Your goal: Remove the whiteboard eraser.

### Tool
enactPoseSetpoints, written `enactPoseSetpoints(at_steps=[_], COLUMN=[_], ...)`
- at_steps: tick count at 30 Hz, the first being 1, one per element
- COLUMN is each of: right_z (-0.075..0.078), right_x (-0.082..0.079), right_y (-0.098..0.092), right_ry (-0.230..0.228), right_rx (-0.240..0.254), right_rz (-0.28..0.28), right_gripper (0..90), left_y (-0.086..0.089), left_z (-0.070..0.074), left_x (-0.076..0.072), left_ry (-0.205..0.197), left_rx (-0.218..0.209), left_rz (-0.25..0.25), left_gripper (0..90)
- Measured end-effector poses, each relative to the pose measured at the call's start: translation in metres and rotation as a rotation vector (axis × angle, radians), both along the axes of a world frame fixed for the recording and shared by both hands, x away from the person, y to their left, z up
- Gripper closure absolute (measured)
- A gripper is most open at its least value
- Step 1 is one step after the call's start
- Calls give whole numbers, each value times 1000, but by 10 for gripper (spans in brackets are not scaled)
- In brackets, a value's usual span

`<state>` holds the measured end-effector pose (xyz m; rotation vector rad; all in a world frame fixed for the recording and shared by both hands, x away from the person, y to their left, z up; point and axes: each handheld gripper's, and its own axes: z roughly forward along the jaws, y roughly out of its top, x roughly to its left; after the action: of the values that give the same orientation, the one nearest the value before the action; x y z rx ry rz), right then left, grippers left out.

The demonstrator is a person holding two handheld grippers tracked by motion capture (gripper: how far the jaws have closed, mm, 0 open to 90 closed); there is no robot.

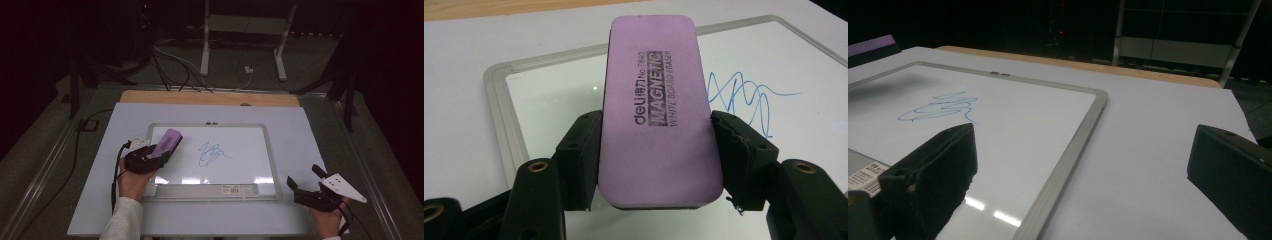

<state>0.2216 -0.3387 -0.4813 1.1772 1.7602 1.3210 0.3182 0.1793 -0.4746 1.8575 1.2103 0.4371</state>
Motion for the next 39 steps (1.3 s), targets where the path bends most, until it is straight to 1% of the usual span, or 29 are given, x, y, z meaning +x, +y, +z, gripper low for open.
enactPoseSetpoints(at_steps=[6, 15, 24, 32, 36, 39], right_z=[0, 0, 0, 0, 0, 0], right_x=[0, 0, 1, 1, 1, 1], right_y=[0, 0, 0, 0, 0, 0], right_ry=[0, 1, 2, 2, 1, 2], right_rx=[-2, -1, -1, -2, -3, -2], right_rz=[1, 0, 1, 1, 1, 1], right_gripper=[2, 2, 2, 2, 2, 2], left_y=[-6, -20, -34, -46, -51, -54], left_z=[-2, -4, -10, -18, -22, -25], left_x=[6, 16, 24, 29, 30, 30], left_ry=[2, -3, 6, 31, 45, 51], left_rx=[-9, -1, 24, 43, 69, 79], left_rz=[-3, -9, -35, -57, -70, -77], left_gripper=[416, 416, 415, 415, 414, 414])
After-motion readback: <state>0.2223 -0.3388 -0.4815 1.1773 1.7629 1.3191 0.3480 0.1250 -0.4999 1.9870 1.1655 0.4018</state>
